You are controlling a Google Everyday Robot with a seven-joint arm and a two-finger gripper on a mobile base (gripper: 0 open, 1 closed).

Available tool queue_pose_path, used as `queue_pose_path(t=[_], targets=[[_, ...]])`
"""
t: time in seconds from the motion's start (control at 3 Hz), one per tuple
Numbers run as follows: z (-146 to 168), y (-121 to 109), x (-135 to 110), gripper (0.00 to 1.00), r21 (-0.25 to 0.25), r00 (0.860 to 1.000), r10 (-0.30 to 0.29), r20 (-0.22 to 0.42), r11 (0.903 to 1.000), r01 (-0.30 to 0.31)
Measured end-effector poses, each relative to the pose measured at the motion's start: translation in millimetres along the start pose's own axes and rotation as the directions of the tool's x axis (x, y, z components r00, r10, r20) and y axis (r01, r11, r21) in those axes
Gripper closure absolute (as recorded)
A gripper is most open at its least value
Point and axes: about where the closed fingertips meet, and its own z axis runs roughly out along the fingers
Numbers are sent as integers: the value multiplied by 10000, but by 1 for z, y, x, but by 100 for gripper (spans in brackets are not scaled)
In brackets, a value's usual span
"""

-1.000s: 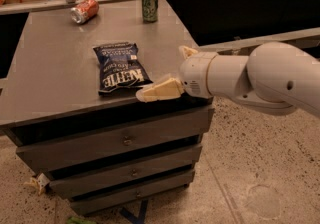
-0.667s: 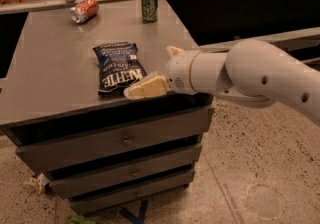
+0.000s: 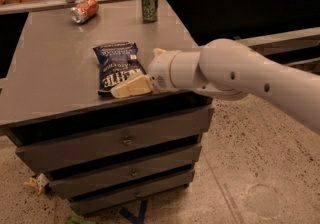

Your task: Move blue chip bag near green can

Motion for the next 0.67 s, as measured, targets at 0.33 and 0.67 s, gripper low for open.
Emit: queue_pose_path(t=[0.33,0.67], targets=[[15,2,0,0,-58,10000,-34,-49,10000,34],[24,2,7,0,-43,9997,0,-245,10000,-1]])
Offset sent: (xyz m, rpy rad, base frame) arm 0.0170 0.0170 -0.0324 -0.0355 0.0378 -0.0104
